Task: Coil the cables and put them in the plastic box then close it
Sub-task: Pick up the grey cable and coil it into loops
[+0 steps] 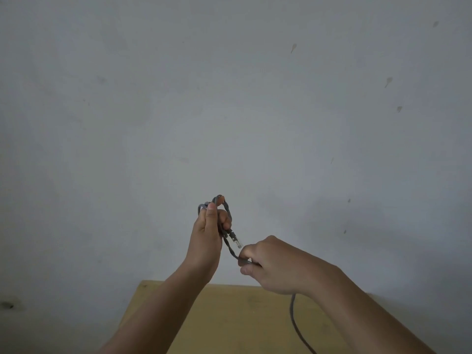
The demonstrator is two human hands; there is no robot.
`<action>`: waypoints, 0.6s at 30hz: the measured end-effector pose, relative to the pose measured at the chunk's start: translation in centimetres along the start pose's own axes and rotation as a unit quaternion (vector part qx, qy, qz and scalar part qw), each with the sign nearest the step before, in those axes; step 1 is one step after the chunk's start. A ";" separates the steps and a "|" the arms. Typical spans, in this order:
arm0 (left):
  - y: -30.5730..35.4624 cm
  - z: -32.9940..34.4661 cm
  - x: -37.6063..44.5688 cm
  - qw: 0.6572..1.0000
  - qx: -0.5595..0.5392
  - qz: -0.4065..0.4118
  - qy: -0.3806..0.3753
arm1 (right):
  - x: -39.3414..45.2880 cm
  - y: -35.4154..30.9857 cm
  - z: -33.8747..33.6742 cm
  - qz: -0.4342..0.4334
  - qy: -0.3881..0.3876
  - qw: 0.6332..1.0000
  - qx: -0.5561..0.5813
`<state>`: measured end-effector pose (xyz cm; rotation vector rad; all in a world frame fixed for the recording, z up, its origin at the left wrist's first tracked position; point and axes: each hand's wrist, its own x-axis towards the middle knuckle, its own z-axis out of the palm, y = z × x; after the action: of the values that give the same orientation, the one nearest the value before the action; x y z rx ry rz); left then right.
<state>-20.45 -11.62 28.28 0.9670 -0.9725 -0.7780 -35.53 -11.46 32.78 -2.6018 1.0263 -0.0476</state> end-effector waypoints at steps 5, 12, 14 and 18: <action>-0.2 -0.2 0.1 1.000 0.009 -0.006 0.003 | -0.4 -0.3 0.0 -0.012 -0.009 1.000 0.000; -0.9 0.1 -4.4 0.961 0.175 0.057 -0.207 | -0.4 0.8 -5.0 -0.069 0.052 0.990 0.116; -1.1 0.2 -5.7 0.967 0.131 0.031 -0.217 | -0.4 2.0 -6.1 -0.081 0.046 0.977 0.193; 0.4 0.9 -6.3 0.968 -0.016 -0.005 -0.251 | 0.4 3.4 -5.7 -0.102 0.075 0.943 0.309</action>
<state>-23.57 -6.23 26.86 0.7573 -1.3863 -1.0727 -38.37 -15.76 37.03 -2.1260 0.6412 -0.5363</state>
